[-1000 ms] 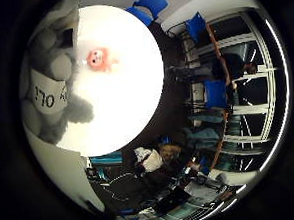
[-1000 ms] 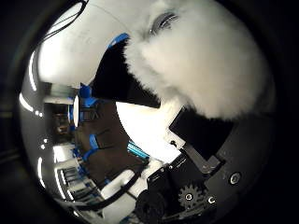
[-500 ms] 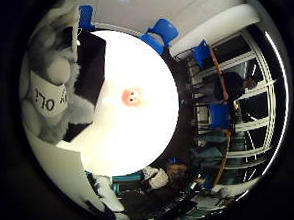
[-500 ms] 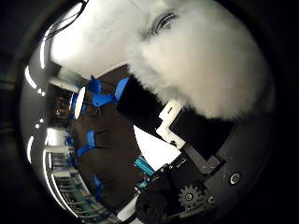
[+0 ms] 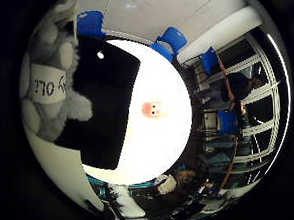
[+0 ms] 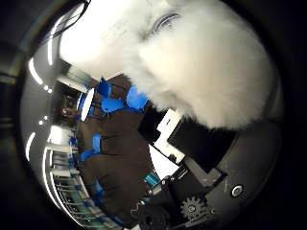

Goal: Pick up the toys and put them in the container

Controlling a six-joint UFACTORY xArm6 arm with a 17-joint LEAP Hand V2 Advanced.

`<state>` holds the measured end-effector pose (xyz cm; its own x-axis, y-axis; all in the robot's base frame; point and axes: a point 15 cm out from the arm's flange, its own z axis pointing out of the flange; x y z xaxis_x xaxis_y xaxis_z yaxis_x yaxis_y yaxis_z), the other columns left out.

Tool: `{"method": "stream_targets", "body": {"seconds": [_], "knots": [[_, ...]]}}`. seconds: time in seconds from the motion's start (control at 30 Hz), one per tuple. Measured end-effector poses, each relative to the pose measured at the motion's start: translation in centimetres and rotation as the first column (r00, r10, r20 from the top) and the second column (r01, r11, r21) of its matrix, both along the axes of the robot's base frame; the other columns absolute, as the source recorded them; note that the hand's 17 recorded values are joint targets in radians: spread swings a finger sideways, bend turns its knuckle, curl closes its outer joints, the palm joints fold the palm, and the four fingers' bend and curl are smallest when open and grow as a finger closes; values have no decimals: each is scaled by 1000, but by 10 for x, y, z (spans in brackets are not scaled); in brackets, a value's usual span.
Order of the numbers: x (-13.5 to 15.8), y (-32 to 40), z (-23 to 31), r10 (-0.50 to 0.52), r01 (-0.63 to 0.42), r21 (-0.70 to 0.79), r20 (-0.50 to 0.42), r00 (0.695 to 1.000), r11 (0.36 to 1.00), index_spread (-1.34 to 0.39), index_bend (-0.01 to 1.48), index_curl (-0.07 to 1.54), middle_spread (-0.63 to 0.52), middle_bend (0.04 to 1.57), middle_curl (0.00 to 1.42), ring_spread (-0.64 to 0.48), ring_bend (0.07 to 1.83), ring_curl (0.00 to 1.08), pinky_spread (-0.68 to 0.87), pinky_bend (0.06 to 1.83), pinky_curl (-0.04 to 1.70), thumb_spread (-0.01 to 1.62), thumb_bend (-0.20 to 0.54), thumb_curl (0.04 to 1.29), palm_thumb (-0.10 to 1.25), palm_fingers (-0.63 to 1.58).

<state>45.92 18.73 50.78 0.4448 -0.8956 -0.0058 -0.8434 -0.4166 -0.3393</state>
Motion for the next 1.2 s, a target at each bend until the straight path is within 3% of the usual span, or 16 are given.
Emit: {"method": "stream_targets", "body": {"seconds": [0.07, 0.17, 0.3, 0.43, 0.87, 1.2], "knots": [[-1, -4, -2, -3, 3, -2, -11, 1000, 1000, -414, 255, 646, -248, 890, 633, -270, 1077, 602, -526, 980, 756, 1190, -26, 454, 683, 654], [-7, -15, -9, 11, -12, -25, -49, 999, 1000, -511, 255, 576, -192, 628, 530, -128, 931, 534, -259, 860, 759, 1189, -26, 415, 640, 229], [-14, -28, -16, 38, -42, -50, -93, 995, 998, -532, 199, 468, -38, 431, 414, 128, 711, 389, 199, 816, 687, 1174, -25, 376, 601, 76], [-11, -42, -16, 45, -50, -49, -96, 994, 998, -511, 171, 389, 39, 360, 364, 201, 588, 311, 425, 739, 586, 1169, -21, 351, 578, 42], [-11, -94, 11, 13, -15, -42, -35, 999, 999, -472, 169, 295, 49, 266, 322, 201, 482, 242, 461, 592, 405, 1166, -19, 325, 576, 125], [4, -233, 18, -159, 160, -76, 21, 987, 984, -462, 162, 278, 49, 208, 319, 181, 465, 230, 424, 557, 341, 1163, -16, 327, 597, 168]]}}
